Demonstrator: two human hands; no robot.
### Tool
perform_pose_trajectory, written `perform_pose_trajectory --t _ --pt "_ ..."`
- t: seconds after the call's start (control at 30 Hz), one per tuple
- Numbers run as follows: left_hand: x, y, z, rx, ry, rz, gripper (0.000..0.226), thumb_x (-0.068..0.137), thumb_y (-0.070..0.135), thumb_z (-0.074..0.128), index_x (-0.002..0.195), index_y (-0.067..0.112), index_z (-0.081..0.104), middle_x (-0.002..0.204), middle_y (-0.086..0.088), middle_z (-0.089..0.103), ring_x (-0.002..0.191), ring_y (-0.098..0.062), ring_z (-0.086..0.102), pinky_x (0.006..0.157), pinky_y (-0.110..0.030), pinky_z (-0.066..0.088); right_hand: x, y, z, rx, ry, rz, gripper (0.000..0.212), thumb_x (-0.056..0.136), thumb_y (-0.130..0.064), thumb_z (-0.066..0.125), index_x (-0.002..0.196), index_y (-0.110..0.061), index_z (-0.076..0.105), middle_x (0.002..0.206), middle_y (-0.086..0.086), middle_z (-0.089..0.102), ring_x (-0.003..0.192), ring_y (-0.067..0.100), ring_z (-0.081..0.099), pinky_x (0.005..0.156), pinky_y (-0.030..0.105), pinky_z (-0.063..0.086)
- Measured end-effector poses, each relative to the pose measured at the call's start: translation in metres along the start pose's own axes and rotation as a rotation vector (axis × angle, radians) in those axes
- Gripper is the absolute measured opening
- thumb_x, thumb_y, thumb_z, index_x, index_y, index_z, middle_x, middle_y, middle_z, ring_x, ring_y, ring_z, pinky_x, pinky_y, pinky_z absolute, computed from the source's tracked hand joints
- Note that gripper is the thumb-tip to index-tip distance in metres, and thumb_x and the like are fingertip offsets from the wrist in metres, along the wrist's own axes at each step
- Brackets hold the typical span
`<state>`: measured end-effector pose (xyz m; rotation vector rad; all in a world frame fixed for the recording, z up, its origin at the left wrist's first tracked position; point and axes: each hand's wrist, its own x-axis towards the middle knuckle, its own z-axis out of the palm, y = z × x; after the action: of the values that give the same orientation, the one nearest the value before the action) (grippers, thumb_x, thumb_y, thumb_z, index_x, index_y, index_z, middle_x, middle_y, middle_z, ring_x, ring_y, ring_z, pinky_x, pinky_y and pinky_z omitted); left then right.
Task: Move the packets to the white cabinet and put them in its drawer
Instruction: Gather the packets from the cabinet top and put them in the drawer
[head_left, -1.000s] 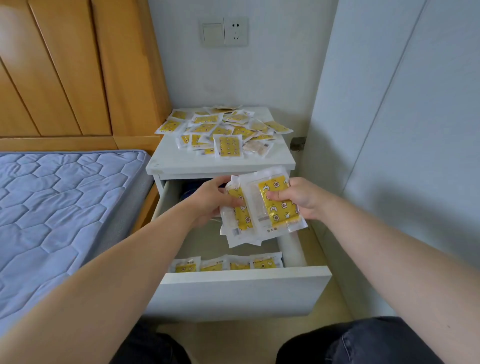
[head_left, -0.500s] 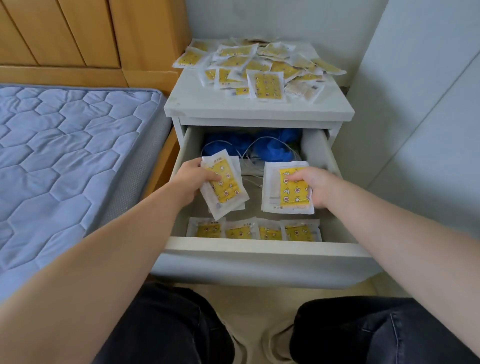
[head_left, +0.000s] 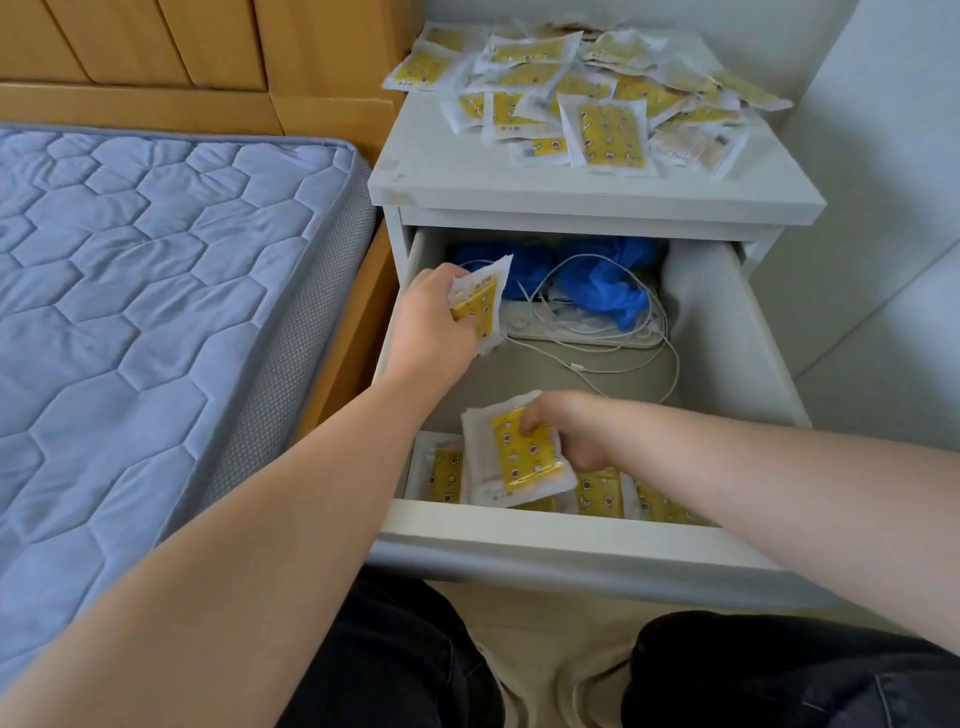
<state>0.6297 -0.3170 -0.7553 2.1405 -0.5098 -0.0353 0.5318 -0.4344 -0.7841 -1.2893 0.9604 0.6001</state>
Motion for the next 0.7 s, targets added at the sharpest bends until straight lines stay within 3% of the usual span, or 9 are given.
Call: perform_pose_trajectory --t 0.1,0.17,0.23,0.33,0.4,0.5,0.57,0.63,0.7 --pt "0.001 0.0 -0.002 -0.043 0.003 -0.021 0.038 0.087 0.007 0.064 0.119 0.025 0.056 0.112 0.007 0.06 0.102 -0.011 0.058 0.07 -0.019 0.051 0.016 0.006 0.02 -0.104 -0.051 -0.056 0.027 0.096 0.001 0.04 0.12 0.004 0.05 0.116 0.021 0.063 0.109 0.033 0.061 0.085 0.04 0.05" --pt "0.001 0.0 -0.002 -0.038 -0.014 -0.037 0.038 0.087 0.007 0.064 0.12 0.026 0.055 0.111 0.009 0.06 0.102 -0.01 0.058 0.075 -0.025 0.054 0.021 0.011 0.028 -0.434 -0.067 -0.1 0.014 0.097 -0.007 0.047 0.103 0.002 0.056 0.095 0.019 0.068 0.087 0.03 0.068 0.076 0.033 0.055" --pt "0.001 0.0 -0.002 -0.043 -0.036 -0.053 0.038 0.088 0.008 0.064 0.118 0.027 0.055 0.11 0.01 0.06 0.101 -0.01 0.059 0.075 -0.027 0.055 0.018 0.012 0.032 -0.93 -0.046 -0.252 0.032 0.097 -0.024 0.051 0.07 -0.007 0.053 0.059 0.007 0.058 0.056 0.02 0.059 0.055 0.023 0.048" --pt "0.002 -0.001 -0.002 -0.055 -0.063 -0.06 0.035 0.088 0.009 0.065 0.115 0.028 0.055 0.108 0.009 0.062 0.099 -0.011 0.061 0.067 -0.021 0.053 0.003 0.004 0.04 -1.426 -0.04 -0.427 0.053 0.1 -0.038 0.04 0.059 -0.009 0.052 0.054 0.006 0.052 0.052 0.021 0.052 0.059 0.026 0.042" --pt "0.001 0.0 -0.003 -0.064 -0.085 -0.073 0.036 0.088 0.01 0.066 0.117 0.027 0.055 0.107 0.009 0.061 0.099 -0.01 0.061 0.062 -0.016 0.049 -0.006 -0.006 0.032 -1.574 0.035 -0.438 0.049 0.101 -0.034 0.041 0.064 -0.006 0.058 0.055 0.006 0.053 0.051 0.02 0.052 0.063 0.028 0.045" --pt "0.0 0.001 -0.003 -0.054 -0.151 -0.092 0.039 0.086 0.013 0.069 0.121 0.024 0.054 0.108 0.009 0.061 0.099 -0.008 0.061 0.071 -0.019 0.051 -0.019 -0.022 -0.008 -1.44 0.311 -0.455 0.027 0.095 -0.025 0.05 0.073 -0.011 0.056 0.065 0.002 0.056 0.06 0.021 0.056 0.056 0.027 0.046" --pt "0.0 0.003 -0.003 -0.025 -0.243 -0.101 0.041 0.084 0.012 0.071 0.119 0.024 0.053 0.107 0.008 0.061 0.094 -0.006 0.06 0.066 -0.014 0.048 -0.027 -0.03 -0.039 -1.14 0.488 -0.638 0.017 0.093 -0.029 0.055 0.098 -0.015 0.061 0.093 -0.001 0.063 0.085 0.02 0.061 0.073 0.031 0.051" --pt "-0.001 0.005 -0.002 -0.018 -0.341 -0.104 0.043 0.08 0.011 0.074 0.114 0.026 0.052 0.105 0.008 0.062 0.089 -0.006 0.061 0.062 -0.012 0.046 -0.033 -0.034 -0.055 -0.755 0.481 -0.812 0.042 0.091 -0.035 0.059 0.128 -0.018 0.051 0.117 -0.007 0.053 0.108 0.013 0.053 0.092 0.029 0.044" --pt "-0.004 0.009 0.001 -0.03 -0.422 -0.09 0.046 0.076 0.011 0.078 0.112 0.025 0.052 0.103 0.007 0.064 0.086 -0.006 0.064 0.063 -0.013 0.049 -0.036 -0.036 -0.058 -0.609 0.369 -0.876 0.051 0.088 -0.039 0.063 0.133 -0.02 0.049 0.119 -0.01 0.049 0.11 0.007 0.049 0.093 0.026 0.039"
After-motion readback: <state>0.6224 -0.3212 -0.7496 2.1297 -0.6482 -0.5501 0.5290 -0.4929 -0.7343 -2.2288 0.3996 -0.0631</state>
